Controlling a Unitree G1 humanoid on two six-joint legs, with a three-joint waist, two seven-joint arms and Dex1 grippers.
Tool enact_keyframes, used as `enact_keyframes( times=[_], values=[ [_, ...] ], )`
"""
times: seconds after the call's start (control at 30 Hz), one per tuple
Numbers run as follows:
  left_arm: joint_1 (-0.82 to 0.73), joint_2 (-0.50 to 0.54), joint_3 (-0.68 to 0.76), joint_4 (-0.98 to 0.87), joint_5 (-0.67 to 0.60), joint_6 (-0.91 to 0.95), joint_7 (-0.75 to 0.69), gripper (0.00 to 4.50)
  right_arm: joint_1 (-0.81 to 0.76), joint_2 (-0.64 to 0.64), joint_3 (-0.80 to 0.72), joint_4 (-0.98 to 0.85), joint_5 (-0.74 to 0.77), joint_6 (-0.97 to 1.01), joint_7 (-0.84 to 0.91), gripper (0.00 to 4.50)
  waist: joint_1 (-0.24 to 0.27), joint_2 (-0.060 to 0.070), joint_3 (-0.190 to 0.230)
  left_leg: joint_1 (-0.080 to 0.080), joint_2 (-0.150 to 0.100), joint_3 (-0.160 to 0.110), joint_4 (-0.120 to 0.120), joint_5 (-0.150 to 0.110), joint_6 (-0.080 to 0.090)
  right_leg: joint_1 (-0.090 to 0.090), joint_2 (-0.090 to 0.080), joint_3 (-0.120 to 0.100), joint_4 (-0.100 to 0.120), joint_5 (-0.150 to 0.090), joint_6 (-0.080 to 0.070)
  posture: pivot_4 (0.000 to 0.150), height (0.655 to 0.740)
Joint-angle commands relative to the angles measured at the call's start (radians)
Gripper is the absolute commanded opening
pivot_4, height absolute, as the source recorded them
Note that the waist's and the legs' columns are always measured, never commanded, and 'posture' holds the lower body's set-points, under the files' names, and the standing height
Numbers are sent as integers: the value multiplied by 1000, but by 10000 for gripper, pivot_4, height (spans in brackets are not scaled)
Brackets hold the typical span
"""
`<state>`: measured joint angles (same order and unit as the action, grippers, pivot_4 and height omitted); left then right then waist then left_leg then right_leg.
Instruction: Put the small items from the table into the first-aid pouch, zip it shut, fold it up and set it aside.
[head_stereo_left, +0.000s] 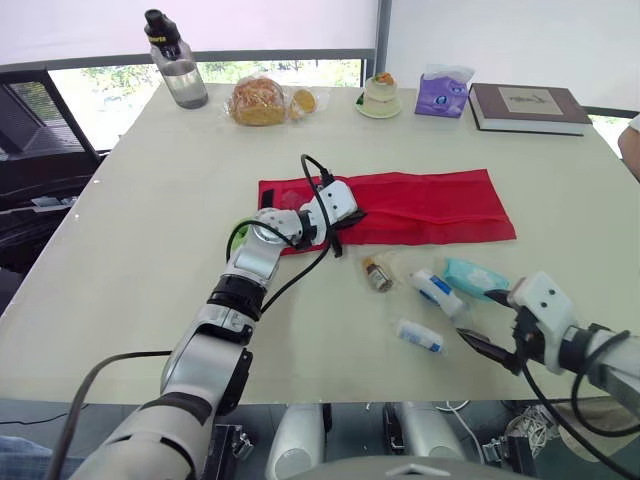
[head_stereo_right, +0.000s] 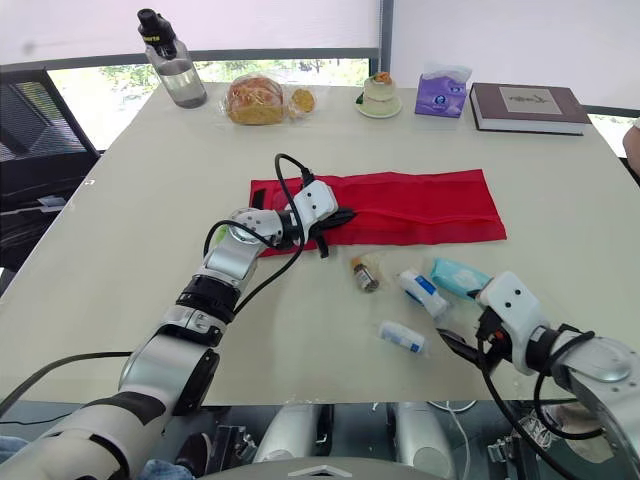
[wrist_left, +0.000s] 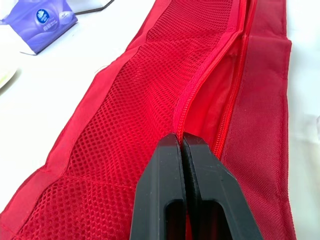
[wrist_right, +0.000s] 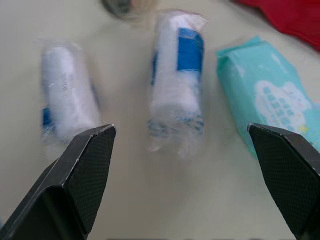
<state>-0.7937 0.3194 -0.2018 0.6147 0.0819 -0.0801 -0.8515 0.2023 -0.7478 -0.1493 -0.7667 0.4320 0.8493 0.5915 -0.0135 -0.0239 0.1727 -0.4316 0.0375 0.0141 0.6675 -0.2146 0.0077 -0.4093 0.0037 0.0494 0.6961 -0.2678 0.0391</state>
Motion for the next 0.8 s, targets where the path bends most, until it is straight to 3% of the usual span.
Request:
enact_keyframes(
  times=[0.03,0.2,0.23,0.37,0.5,0.8],
  values=[
    [-21,-4,6,-48,-18,0,-4,625,-25,6,34,2,-29,16,-46,45000,1,0,0,0,0,0,0,0,0,0,0,0,0,0,0,1500,7400],
    [-22,-5,5,-53,-22,6,-3,625,-52,18,73,22,-34,17,-55,45000,1,0,0,0,0,0,0,0,0,0,0,0,0,0,0,1500,7400],
    [-22,-5,5,-53,-22,6,-3,0,-57,19,84,26,-35,20,-55,39090,1,0,0,0,0,0,0,0,0,0,0,0,0,0,0,1500,7400],
    [-23,-3,10,-53,-24,12,2,0,-80,27,109,51,-48,3,-61,29517,1,0,0,0,0,0,0,0,0,0,0,0,0,0,0,1500,7400],
    [-22,3,13,-54,-23,14,3,0,-97,38,126,62,-51,2,-64,12419,1,0,0,0,0,0,0,0,0,0,0,0,0,0,0,1500,7400],
    [-11,8,11,-67,-23,21,5,0,-109,55,141,64,-60,1,-69,12419,0,0,0,0,0,0,0,0,0,0,0,0,0,0,0,1500,7400]
  ],
)
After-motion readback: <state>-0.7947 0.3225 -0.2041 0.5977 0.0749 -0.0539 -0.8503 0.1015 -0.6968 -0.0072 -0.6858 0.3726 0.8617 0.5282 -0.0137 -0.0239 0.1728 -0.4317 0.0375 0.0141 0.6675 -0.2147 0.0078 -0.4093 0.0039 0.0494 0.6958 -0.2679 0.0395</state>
